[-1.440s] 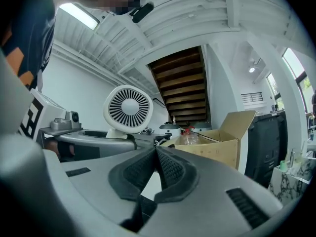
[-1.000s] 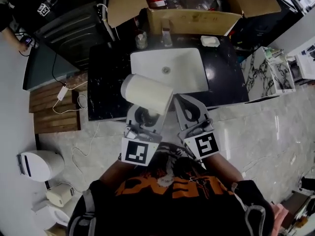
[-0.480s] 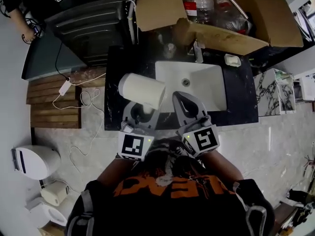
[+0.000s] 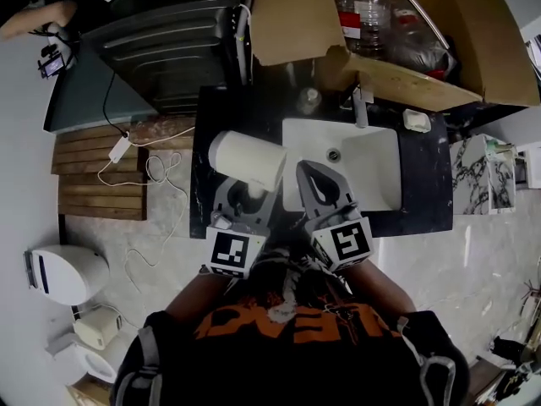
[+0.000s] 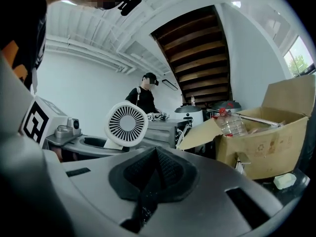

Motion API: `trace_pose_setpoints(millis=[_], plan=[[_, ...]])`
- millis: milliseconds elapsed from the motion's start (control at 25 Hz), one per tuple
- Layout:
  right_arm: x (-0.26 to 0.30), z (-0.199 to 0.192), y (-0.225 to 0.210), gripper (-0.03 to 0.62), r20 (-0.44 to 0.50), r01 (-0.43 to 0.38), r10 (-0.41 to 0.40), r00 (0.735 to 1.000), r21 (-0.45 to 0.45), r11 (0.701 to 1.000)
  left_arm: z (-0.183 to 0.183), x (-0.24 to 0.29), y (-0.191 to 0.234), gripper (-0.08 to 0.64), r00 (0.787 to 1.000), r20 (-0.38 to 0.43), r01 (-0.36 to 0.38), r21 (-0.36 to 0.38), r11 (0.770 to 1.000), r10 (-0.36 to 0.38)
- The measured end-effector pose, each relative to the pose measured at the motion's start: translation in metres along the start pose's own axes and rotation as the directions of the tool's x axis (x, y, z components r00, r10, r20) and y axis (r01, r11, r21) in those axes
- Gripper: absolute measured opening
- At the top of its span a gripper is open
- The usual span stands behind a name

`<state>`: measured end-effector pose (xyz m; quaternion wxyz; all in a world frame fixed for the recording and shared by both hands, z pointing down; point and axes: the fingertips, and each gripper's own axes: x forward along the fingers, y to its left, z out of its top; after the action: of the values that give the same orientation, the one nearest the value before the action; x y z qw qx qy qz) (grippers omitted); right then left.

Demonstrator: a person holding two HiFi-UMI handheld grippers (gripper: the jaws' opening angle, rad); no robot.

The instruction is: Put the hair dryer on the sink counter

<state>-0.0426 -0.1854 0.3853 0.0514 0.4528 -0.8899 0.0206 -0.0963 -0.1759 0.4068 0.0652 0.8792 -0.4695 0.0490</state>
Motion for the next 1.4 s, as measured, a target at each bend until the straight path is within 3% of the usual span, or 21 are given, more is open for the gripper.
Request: trace_pose_setpoints(millis=[200, 360, 640, 760, 1040, 1400], plan=[[0.017, -0.015, 0.0, 0.014, -0.046, -0.027, 0.027, 0.999, 0.007, 1.0, -0.022, 0.008, 0.013, 0.183, 0.995, -0.095, -0.034, -0.015, 0.999, 0.032], [0.035, -0.039, -0.001, 0.014, -0.086, -0.038, 0.04, 0.996, 0.017, 0.999, -0.055, 0.018, 0.035, 0.183, 0.974, -0.218, -0.076, -0.067, 0.995, 0.06], [0.065, -0.093, 0.018, 0.014, -0.197, -0.088, 0.074, 0.977, -0.06, 0.994, -0.118, 0.023, 0.062, 0.183, 0.913, -0.406, -0.112, -0.155, 0.981, 0.04], [0.073, -0.118, 0.029, 0.014, -0.253, -0.116, 0.084, 0.964, -0.116, 0.986, -0.138, 0.029, 0.073, 0.183, 0.886, -0.463, -0.112, -0.159, 0.981, 0.026], [0.075, -0.135, 0.035, 0.014, -0.286, -0.107, 0.075, 0.955, -0.096, 0.99, -0.184, 0.039, 0.098, 0.183, 0.805, -0.593, -0.135, -0.153, 0.979, 0.018], [0.095, -0.18, 0.032, 0.014, -0.382, -0.099, 0.075, 0.921, -0.044, 0.994, -0.221, 0.043, 0.102, 0.181, 0.741, -0.672, -0.153, -0.169, 0.974, 0.0]])
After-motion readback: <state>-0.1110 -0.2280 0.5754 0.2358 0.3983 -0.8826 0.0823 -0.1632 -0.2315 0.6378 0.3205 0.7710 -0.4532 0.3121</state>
